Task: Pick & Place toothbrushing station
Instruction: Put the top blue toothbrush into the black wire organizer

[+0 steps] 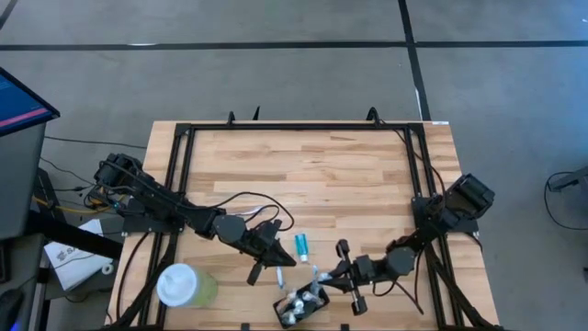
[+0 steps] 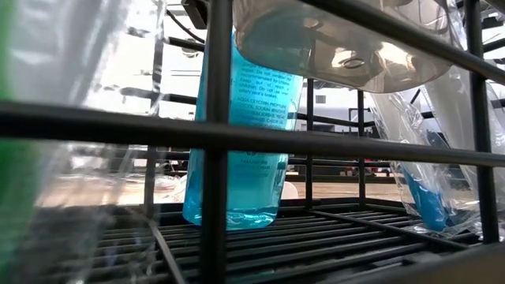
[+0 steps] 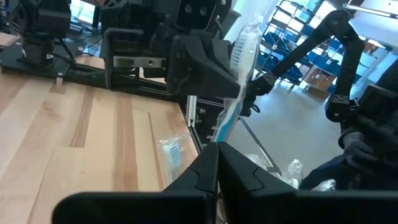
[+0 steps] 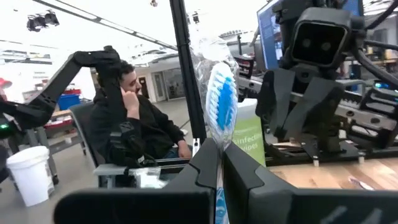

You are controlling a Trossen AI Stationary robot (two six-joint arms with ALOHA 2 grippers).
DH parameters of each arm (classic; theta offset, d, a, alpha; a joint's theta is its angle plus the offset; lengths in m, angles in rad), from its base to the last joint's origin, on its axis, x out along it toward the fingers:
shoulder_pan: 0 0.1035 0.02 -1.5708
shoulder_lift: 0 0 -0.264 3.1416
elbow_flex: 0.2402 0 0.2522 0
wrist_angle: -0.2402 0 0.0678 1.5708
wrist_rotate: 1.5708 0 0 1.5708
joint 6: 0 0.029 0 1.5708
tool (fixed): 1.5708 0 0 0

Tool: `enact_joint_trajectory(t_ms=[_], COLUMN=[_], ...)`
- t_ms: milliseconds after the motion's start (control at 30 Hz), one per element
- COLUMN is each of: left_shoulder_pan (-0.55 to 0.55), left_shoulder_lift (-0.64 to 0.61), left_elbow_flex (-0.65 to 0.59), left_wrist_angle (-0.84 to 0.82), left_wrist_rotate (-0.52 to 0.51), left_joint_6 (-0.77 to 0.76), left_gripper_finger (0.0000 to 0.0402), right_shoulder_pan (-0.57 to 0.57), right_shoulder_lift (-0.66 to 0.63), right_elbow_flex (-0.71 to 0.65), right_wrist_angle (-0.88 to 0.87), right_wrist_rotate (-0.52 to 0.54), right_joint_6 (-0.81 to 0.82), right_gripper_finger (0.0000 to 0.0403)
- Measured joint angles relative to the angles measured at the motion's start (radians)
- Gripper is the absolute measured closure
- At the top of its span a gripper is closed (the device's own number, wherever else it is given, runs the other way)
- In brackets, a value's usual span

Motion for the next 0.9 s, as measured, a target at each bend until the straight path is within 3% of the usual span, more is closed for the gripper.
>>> enact_joint_trajectory(t_ms=[900], left_shoulder_pan=[0.000], left_shoulder_lift=[0.000], left_elbow_flex=[0.000], left_wrist_angle=[0.000], left_wrist_rotate=[0.003], left_joint_6=[-0.045], left_gripper_finger=[0.0401], right_shoulder_pan=[-0.017], right_shoulder_lift=[-0.001], right_elbow_flex=[-0.030], right_wrist_angle=[-0.175], right_wrist_rotate=[-0.016], right_joint_6=[0.052], right_gripper_finger=[0.0403])
